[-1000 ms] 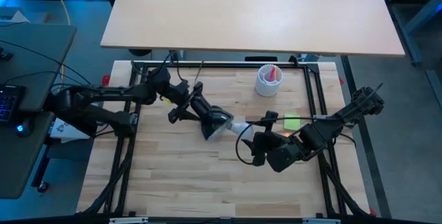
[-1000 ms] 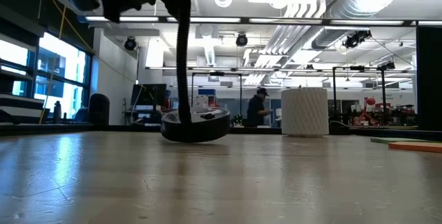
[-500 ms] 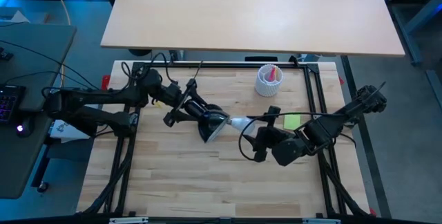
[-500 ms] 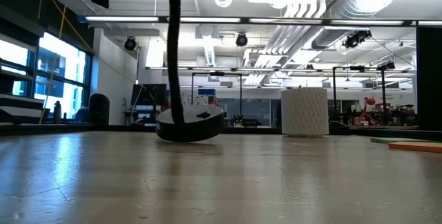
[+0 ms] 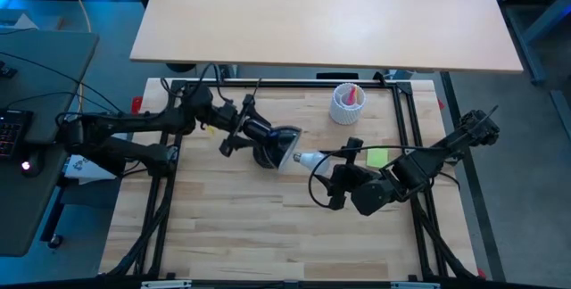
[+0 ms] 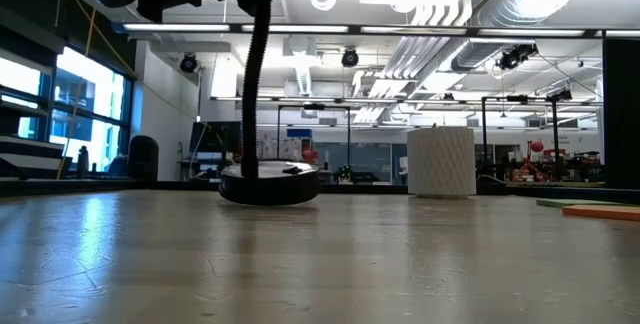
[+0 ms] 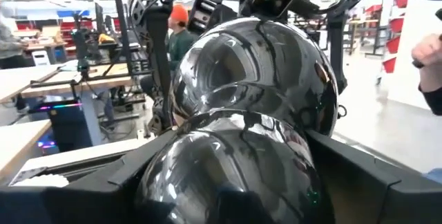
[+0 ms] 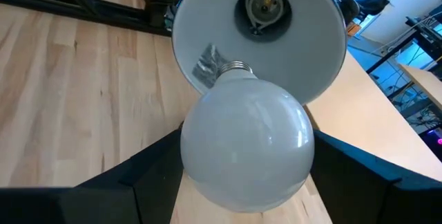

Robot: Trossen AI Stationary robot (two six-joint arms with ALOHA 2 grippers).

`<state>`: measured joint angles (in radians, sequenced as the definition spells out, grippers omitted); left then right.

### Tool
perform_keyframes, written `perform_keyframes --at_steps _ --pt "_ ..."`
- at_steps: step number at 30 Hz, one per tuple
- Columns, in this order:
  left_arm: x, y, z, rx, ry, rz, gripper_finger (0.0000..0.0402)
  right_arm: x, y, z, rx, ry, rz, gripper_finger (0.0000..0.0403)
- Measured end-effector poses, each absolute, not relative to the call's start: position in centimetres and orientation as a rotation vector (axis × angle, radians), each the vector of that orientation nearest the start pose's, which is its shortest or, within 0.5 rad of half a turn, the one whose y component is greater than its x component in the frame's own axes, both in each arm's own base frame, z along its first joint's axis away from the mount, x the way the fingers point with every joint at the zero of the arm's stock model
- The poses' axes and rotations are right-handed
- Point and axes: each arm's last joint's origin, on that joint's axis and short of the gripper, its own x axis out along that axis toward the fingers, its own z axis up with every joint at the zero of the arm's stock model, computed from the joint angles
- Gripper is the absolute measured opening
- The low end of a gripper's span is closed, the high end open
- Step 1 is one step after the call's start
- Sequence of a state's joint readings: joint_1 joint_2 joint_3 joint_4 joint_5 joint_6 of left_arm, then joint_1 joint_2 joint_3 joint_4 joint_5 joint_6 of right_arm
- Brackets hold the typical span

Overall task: Screw lightbulb
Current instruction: Insert the lightbulb into the desk lamp

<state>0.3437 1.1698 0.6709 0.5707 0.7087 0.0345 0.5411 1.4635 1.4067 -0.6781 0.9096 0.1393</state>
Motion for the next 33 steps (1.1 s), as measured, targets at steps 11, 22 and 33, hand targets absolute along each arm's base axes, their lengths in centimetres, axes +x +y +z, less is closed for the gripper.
perform_keyframes --at_steps 11,22,33 --pt "24.1 6.8 29.0 0.017 -0.071 -0.378 0.0262 27.2 13.7 35.4 -0.366 0.528 -0.386 0.0281" --pt "24.6 6.4 31.1 -0.203 -0.134 -0.302 0.0261 27.1 13.8 35.5 -0.369 0.526 -0.379 0.0281" --pt "24.4 6.7 29.5 -0.291 -0.009 -0.344 0.026 26.4 14.6 34.9 -0.457 0.599 -0.257 0.0281"
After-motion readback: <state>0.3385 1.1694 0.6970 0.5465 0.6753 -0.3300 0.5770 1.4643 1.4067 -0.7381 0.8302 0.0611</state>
